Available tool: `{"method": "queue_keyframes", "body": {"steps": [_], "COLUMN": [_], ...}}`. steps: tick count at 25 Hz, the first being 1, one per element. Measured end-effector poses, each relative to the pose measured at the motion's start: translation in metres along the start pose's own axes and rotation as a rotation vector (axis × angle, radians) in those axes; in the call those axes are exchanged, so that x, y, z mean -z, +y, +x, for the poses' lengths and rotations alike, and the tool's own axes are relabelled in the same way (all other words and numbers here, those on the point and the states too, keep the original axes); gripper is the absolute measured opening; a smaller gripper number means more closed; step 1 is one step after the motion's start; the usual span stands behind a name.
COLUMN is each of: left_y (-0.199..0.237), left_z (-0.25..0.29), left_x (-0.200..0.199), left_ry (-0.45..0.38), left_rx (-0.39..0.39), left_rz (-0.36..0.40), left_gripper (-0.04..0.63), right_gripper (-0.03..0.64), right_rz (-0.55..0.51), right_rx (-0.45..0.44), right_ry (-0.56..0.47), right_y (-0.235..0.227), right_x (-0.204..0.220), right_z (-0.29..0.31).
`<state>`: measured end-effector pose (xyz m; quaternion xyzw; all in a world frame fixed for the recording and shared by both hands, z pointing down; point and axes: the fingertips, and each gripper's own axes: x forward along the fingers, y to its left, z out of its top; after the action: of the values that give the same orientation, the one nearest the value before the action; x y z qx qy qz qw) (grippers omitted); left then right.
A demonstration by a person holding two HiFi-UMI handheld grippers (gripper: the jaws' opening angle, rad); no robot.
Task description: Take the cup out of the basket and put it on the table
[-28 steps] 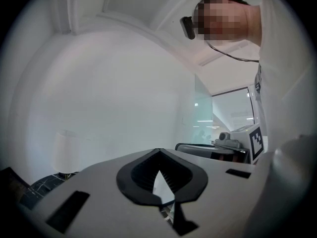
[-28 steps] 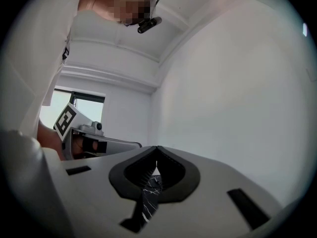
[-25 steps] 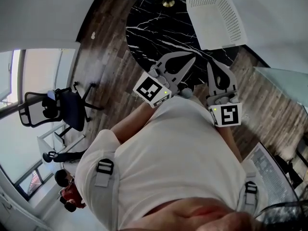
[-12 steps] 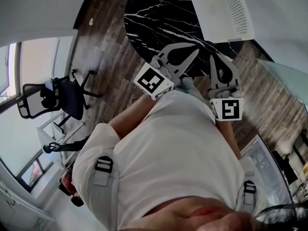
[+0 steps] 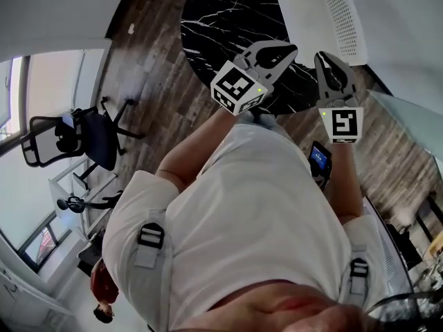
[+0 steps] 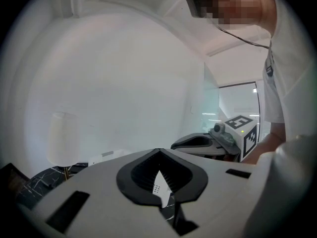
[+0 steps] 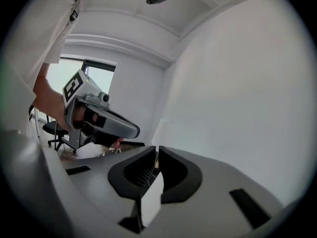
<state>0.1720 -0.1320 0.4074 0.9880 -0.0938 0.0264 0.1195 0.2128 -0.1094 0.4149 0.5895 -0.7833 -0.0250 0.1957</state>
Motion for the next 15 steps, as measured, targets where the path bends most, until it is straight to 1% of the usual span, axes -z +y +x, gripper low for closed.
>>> {"method": "queue_keyframes", "body": {"steps": [4,6,9,15], "left_y": [0.017,0.027,0.042,0.062], "left_z": [0.022,0.032,0.043,0.062], "left_x": [0.019,0.035,0.058,0.078], "left_ry": [0.059,0.103,0.159,0.221], "left_rx": [0.012,0.013,0.008,0.01], "left_rz": [-0.004,0.004,-0.006,0.023], "left_gripper": [0.005,0.005,0.005,0.005], "right_gripper": [0.035,0.043,0.054,0.057], "right_rz": [-0.088,-0.134,-0.203,-0.298], "right_rx": [-0.05,-0.075,-0.118,-0.184], "right_ry": [0.088,0.138,0.222,0.34], "right_y": [-0.015,-0.021,-0.029,-0.04], "right_x": [0.024,0.041,0.068,0.114], "right_z": [0.024,0.038,0.058,0.092]}}
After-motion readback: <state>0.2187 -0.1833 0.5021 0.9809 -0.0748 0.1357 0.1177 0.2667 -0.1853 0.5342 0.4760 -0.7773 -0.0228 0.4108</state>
